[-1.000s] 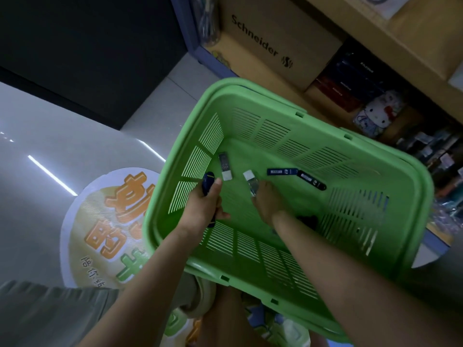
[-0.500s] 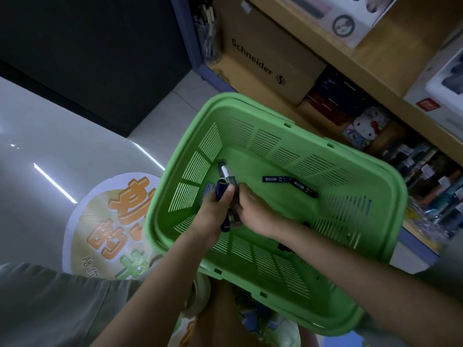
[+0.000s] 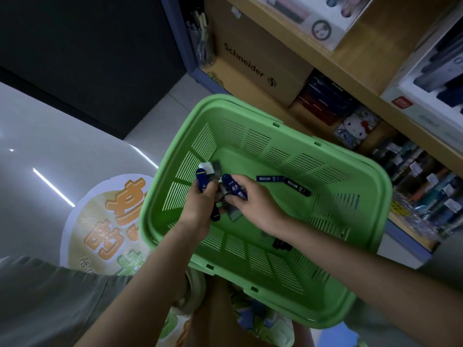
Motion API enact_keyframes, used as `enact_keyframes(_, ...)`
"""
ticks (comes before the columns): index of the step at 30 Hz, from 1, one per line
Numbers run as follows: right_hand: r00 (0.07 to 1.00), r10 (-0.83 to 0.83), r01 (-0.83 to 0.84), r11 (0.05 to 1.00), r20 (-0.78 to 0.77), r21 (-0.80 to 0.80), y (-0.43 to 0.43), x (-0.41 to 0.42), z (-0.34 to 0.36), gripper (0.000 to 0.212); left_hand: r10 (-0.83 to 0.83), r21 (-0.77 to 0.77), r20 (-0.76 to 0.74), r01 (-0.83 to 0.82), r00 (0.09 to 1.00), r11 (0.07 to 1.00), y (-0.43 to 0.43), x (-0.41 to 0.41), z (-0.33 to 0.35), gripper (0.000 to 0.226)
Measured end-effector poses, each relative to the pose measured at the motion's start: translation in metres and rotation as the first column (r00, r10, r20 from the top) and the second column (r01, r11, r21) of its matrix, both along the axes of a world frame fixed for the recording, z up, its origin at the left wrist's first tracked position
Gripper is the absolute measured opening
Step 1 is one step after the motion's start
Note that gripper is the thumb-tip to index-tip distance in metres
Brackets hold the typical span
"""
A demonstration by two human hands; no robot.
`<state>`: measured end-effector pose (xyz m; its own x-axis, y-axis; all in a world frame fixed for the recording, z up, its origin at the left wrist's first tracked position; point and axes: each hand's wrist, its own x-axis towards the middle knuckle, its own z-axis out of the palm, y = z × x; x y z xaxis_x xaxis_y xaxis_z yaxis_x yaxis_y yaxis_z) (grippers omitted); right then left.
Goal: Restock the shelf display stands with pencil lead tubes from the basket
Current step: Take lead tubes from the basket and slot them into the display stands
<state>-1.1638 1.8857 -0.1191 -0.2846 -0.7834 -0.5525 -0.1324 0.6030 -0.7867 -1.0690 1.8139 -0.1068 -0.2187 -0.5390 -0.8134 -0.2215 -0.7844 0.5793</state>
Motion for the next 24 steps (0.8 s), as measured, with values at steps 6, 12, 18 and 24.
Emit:
enact_keyframes(6,0.975,-0.219,0.222,0.971,0.037,-0.094,0.0,0.0,0.009,0.034,-0.064,-0.049,-0.008,0.064,0.998,0.997,0.003,0.003,0.005,0.01)
enact_keyframes(12,0.991,-0.131,0.127,0.981,-0.021,-0.148,0.0,-0.018,0.041,0.018,-0.124,-0.149,-0.097,0.109,0.987,0.983,0.007,-0.006,0.036,0.011)
enact_keyframes(18,0.987,-0.03,0.006,0.988,-0.155,-0.156,0.015,-0.043,0.097,0.015,-0.211,-0.342,-0.046,0.183,0.977,0.922,0.015,-0.028,0.087,0.007)
enact_keyframes(24,0.901,0.165,-0.211,0.975,-0.402,-0.074,0.037,-0.067,0.17,0.043,-0.333,-0.513,-0.025,0.274,0.943,0.814,0.032,-0.053,0.14,0.006)
